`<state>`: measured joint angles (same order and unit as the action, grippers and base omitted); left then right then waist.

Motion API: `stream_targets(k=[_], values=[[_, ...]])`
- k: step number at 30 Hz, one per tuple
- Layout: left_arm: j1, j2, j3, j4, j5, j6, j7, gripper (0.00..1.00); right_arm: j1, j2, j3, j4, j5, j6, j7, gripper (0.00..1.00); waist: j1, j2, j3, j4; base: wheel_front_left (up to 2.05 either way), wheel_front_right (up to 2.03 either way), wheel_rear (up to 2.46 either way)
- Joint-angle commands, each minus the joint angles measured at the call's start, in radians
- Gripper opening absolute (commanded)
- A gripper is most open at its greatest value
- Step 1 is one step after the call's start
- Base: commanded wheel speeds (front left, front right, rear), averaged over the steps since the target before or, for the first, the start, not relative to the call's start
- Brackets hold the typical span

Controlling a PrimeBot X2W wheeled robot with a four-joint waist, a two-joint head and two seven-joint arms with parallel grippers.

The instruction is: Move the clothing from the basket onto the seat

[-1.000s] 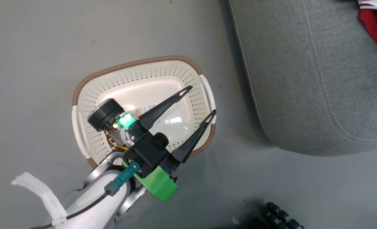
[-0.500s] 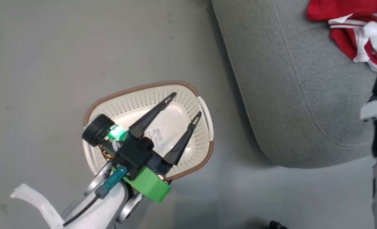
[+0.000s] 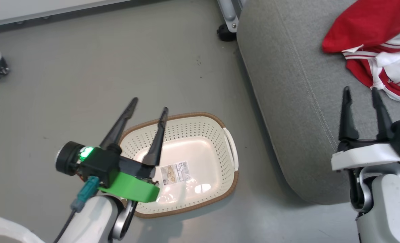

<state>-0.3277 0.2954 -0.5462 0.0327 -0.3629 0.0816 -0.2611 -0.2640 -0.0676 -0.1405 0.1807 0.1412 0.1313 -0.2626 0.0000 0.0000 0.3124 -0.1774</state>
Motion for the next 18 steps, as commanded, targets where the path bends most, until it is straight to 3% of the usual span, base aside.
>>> stream_targets(k=[1,9,18], values=[[0.022,-0.008,0.025,-0.011,0.005,0.01,-0.005,1.0,0.019,0.006,0.019,-0.018,0.0,-0.001,-0.003,1.0,0.0,0.0,-0.042,0.046,0.0,0.0,0.0],[0.098,-0.038,0.2,-0.021,0.036,0.041,-0.004,1.0,0.073,0.013,0.101,-0.086,0.02,-0.001,0.023,1.0,0.0,0.0,-0.078,0.107,0.0,0.0,0.0],[0.194,-0.08,0.35,0.015,0.058,0.023,-0.004,1.0,0.152,0.016,0.136,-0.163,0.01,-0.001,0.084,1.0,0.0,0.0,-0.13,0.156,0.0,0.0,0.0]])
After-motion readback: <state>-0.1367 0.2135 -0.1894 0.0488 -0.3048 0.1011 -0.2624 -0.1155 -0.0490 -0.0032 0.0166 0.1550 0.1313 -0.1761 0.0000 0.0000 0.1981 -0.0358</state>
